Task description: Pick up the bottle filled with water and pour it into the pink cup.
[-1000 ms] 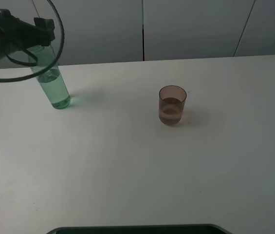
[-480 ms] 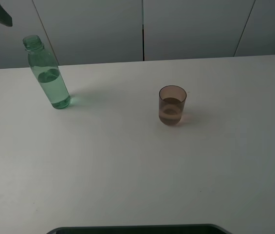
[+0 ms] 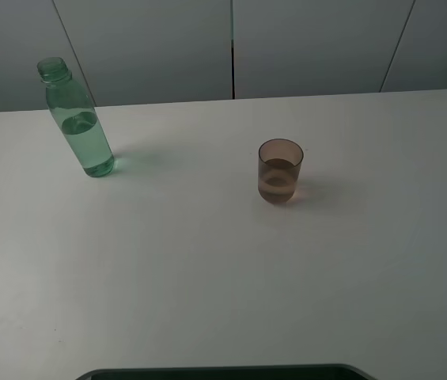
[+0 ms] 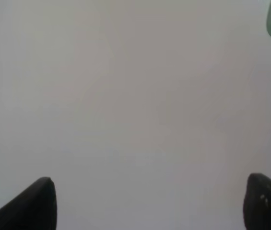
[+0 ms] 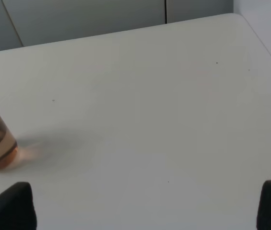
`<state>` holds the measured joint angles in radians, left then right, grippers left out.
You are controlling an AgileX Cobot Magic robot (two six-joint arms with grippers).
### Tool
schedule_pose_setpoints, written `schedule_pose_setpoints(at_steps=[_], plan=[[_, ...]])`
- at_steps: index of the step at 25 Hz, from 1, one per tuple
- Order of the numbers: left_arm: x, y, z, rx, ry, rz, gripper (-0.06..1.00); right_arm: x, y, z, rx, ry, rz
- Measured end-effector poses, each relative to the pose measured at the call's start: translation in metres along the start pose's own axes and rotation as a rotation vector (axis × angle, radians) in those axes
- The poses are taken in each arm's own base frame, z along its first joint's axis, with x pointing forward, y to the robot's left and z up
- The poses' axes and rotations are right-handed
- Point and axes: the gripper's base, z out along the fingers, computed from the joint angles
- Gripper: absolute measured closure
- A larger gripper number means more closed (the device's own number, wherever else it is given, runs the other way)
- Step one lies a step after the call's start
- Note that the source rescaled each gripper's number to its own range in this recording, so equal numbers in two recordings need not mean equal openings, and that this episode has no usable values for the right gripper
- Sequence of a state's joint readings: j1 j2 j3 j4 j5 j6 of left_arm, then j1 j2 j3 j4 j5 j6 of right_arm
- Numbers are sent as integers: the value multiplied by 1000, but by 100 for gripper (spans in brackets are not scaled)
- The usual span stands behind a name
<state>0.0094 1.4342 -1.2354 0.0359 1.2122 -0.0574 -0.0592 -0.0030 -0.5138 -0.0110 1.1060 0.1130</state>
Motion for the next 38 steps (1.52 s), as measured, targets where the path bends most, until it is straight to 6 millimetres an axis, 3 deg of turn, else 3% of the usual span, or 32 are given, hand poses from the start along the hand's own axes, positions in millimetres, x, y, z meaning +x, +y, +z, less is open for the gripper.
schedule_pose_setpoints(at_steps=[8,14,22,38], plan=[[53,-2,12,40,86,43,-5,0,0,0,0,0,0],[103,-4,25,79,152,68,-5,0,0,0,0,0,0],[159,-3,29,103,137,96,-5,0,0,0,0,0,0],[234,-4,-20,146,-518,205,-5,0,0,0,0,0,0]])
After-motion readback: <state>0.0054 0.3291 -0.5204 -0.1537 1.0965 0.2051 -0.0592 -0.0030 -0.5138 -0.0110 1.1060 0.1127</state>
